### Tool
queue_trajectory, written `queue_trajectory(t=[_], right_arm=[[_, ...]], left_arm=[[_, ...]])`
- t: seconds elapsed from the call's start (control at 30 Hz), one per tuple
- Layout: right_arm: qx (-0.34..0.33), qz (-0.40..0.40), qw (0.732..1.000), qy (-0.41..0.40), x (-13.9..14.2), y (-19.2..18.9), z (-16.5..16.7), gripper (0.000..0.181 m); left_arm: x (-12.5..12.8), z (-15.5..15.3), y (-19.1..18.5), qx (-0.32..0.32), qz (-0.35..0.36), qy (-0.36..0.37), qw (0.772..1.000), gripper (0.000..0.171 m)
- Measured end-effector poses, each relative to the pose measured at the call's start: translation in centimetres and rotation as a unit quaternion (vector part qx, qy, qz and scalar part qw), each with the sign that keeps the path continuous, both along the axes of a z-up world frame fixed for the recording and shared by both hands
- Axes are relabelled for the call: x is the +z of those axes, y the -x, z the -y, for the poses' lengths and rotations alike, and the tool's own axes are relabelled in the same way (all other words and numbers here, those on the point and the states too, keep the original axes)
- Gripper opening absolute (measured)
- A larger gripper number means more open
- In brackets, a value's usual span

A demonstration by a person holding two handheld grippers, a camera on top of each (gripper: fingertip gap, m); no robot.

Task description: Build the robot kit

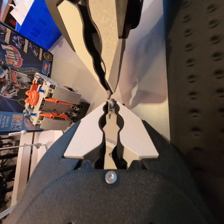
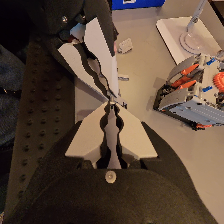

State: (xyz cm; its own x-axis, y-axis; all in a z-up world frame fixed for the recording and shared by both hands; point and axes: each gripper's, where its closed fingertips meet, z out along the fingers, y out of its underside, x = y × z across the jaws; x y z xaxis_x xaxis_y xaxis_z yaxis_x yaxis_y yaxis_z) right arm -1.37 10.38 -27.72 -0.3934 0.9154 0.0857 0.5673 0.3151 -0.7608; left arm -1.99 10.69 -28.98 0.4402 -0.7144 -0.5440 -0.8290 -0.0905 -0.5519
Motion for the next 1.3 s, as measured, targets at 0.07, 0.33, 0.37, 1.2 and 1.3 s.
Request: queue_trajectory(t=[0.07, 0.33, 0.37, 1.2, 1.3], right_arm=[[-0.003, 0.0, 1.0, 0.005, -0.1, 0.0, -0.2, 0.004], [-0.004, 0.002, 1.0, 0.005, -0.5, -0.1, -0.4, 0.004], [-0.004, 0.002, 1.0, 0.005, -0.5, -0.1, -0.4, 0.004], [0.0, 0.016, 1.0, 0.017, -0.6, -0.9, -0.8, 0.004], [0.001, 0.019, 1.0, 0.015, -0.9, -0.8, -0.7, 0.004]], left_arm=[[-0.2, -0.1, 0.3, 0.003, -0.01, -0.001, 1.0, 0.012], [0.1, -0.3, 1.5, 0.012, -0.028, -0.017, 0.999, 0.013], [0.2, -0.3, 1.5, 0.011, -0.028, -0.02, 0.999, 0.01], [-0.3, -0.5, -0.5, -0.018, -0.06, -0.025, 0.998, 0.01], [-0.2, -0.7, 0.0, -0.013, -0.084, -0.045, 0.995, 0.016]])
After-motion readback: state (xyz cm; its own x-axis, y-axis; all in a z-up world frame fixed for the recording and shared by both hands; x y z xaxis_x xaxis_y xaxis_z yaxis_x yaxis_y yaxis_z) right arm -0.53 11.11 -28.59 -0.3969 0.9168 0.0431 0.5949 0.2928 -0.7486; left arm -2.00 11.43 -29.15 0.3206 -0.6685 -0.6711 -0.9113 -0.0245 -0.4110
